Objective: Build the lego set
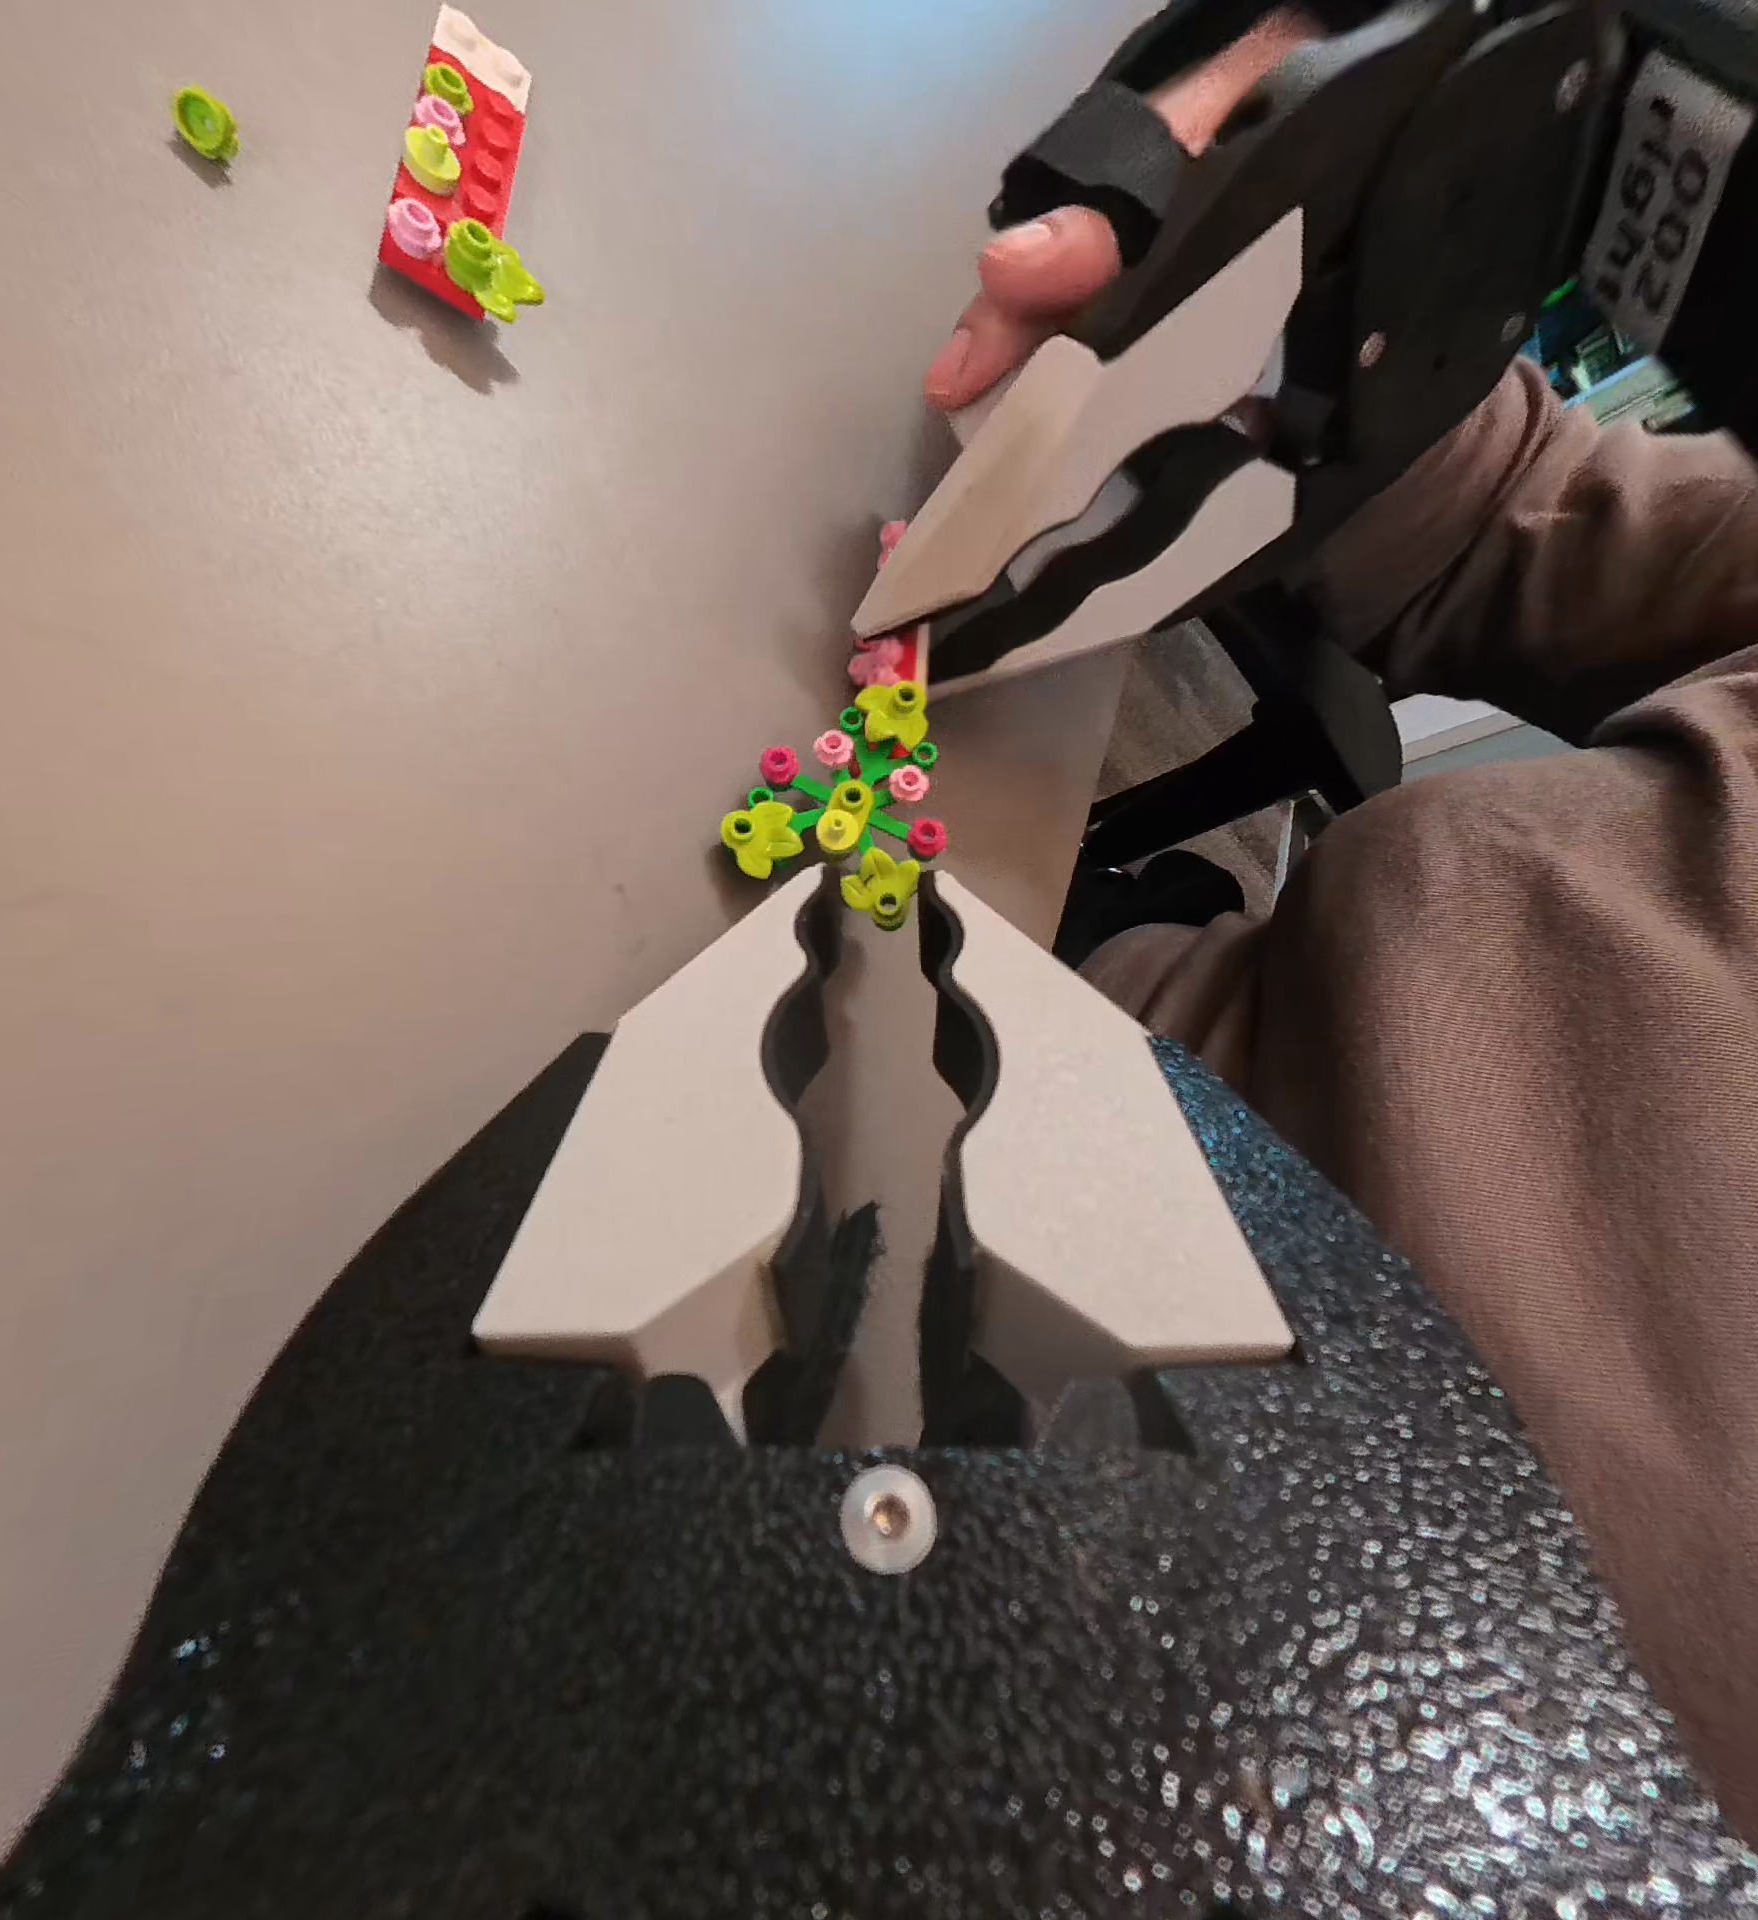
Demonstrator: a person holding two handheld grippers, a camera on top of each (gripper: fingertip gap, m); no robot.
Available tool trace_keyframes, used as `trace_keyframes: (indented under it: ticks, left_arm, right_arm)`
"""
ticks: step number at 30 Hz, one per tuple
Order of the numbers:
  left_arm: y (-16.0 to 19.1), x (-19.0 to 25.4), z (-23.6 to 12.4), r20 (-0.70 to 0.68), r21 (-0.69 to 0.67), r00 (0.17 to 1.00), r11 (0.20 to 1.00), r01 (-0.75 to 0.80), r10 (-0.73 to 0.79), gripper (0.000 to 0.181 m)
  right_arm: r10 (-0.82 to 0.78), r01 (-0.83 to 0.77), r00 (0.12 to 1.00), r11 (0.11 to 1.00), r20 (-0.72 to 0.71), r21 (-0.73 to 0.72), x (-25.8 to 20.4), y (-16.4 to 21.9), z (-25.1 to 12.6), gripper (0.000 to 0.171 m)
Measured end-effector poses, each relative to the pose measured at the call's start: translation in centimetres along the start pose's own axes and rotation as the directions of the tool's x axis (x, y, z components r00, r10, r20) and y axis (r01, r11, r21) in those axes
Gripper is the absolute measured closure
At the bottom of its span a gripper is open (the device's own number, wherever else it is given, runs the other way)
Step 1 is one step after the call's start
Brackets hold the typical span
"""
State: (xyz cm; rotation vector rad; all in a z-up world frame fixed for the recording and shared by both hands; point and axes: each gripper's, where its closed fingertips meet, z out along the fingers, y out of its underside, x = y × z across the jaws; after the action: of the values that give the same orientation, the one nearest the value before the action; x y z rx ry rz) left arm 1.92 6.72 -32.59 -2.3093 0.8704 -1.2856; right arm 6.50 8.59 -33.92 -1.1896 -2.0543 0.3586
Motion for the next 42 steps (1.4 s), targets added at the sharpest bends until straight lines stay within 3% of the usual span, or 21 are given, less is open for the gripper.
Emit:
trace_keyframes:
  ticks: [1, 7, 11, 17, 33, 42]
  left_arm:
    - [0.0, 0.0, 0.0, -0.001, 0.001, 1.0, 1.0, 0.001, -0.001, 0.169]
    - [0.1, 0.2, 0.2, -0.021, -0.001, 1.0, 1.0, 0.005, -0.005, 0.168]
    - [0.2, 0.5, 0.4, -0.049, -0.007, 0.999, 1.0, 0.014, -0.014, 0.168]
    - [0.2, 1.1, 0.3, -0.097, -0.008, 0.995, 0.999, 0.031, -0.032, 0.168]
    - [0.4, 1.7, 0.2, -0.186, 0.014, 0.979, 0.996, 0.083, -0.079, 0.169]
    - [0.7, 1.5, 0.4, -0.167, -0.029, 0.982, 0.996, 0.088, -0.092, 0.168]
  right_arm:
    - [-0.054, 0.054, 0.998, 0.999, -0.035, -0.007, 0.0, 0.0, 0.0, 0.158]
    - [-0.367, 0.369, 0.88, 0.928, -0.301, -0.052, -0.1, -1.0, -0.8, 0.159]
    - [-0.463, 0.473, 0.776, 0.877, -0.429, -0.09, 0.1, -1.7, -1.4, 0.16]
    - [-0.537, 0.565, 0.678, 0.818, -0.502, -0.112, 0.3, -2.5, -1.7, 0.16]
    - [-0.53, 0.587, 0.645, 0.805, -0.552, -0.087, 0.3, -3.0, -1.7, 0.16]
    - [-0.511, 0.556, 0.69, 0.828, -0.513, -0.078, 0.3, -2.6, -1.1, 0.159]
